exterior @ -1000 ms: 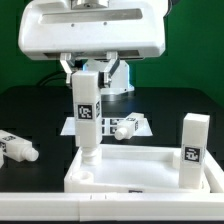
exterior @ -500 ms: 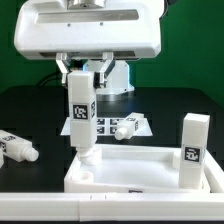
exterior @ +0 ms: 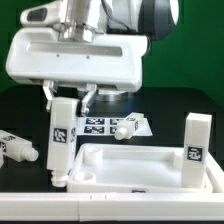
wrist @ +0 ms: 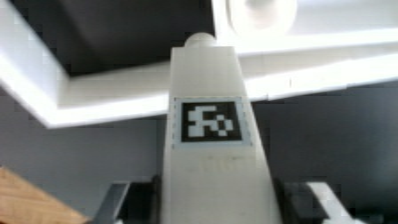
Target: Assemble desk
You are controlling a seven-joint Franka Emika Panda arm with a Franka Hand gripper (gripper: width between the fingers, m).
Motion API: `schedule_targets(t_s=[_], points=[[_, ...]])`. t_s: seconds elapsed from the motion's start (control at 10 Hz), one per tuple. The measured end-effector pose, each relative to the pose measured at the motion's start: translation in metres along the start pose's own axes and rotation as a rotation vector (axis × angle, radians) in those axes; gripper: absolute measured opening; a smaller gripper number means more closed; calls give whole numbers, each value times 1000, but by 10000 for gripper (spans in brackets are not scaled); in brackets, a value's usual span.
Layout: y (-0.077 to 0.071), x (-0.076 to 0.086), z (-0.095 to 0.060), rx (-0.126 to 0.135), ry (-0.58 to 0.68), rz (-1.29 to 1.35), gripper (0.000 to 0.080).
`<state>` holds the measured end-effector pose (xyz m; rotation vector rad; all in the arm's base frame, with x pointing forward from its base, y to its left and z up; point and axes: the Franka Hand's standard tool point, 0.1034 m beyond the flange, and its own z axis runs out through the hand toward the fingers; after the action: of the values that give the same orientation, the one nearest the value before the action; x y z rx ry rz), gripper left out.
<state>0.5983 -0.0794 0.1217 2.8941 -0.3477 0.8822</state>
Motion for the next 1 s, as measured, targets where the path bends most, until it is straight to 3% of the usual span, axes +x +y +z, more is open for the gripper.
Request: schedule_targets(t_s=[0.2, 0.6, 1.0], points=[[-4, 1, -2, 9, -11, 4, 287], [-15, 27, -31, 66, -62, 25, 287], [-34, 21, -25, 102, -165, 113, 287]])
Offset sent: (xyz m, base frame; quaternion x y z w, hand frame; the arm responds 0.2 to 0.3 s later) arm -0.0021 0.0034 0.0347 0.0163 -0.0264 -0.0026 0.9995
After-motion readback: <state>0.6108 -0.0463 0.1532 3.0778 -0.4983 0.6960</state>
